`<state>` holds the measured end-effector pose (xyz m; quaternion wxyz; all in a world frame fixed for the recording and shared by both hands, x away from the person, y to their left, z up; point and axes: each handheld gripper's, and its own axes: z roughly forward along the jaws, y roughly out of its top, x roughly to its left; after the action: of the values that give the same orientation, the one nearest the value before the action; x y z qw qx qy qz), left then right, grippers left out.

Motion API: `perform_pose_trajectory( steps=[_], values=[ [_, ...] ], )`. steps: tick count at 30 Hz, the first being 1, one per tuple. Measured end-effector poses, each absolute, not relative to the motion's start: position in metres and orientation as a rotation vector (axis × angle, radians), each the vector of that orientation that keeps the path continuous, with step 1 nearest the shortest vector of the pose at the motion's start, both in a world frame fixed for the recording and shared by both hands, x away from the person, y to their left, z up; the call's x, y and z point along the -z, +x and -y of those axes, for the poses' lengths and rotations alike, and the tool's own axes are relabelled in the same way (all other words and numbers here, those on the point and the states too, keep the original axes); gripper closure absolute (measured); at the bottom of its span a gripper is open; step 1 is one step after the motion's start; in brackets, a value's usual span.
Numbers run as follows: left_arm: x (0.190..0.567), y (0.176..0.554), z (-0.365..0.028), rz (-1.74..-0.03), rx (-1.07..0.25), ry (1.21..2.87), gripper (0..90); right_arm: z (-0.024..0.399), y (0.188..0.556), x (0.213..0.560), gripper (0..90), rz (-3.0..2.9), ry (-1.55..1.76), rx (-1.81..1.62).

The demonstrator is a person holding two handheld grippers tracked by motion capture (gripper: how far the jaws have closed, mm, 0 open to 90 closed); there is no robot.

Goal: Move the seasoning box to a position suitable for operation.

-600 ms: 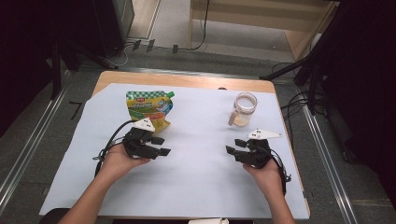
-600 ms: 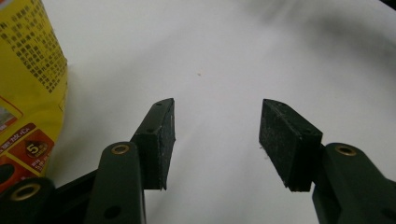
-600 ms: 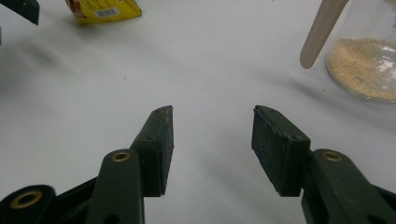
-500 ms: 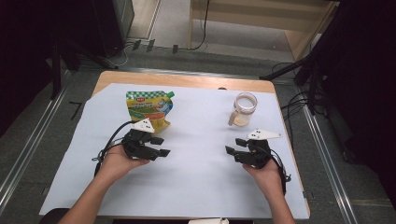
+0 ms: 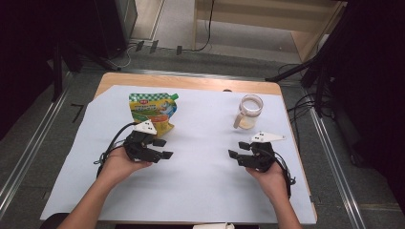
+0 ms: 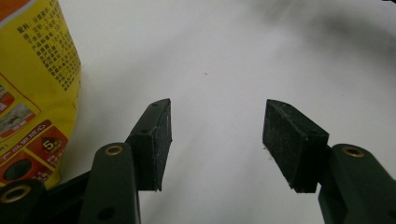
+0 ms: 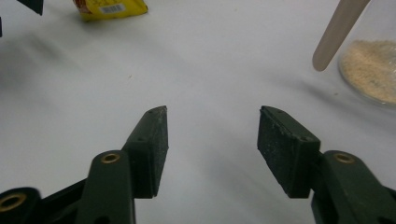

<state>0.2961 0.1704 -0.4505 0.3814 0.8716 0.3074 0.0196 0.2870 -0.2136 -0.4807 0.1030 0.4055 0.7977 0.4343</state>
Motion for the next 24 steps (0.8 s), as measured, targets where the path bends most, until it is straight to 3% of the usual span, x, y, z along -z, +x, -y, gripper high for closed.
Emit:
perform_pose_trajectory(
  steps=[24],
  values=[
    [0.446,0.296,-0.167,-0.795,0.015,2.221,43.4,0.228,0.285,0.472,44.6,-2.264,1.239,-1.236]
  ],
)
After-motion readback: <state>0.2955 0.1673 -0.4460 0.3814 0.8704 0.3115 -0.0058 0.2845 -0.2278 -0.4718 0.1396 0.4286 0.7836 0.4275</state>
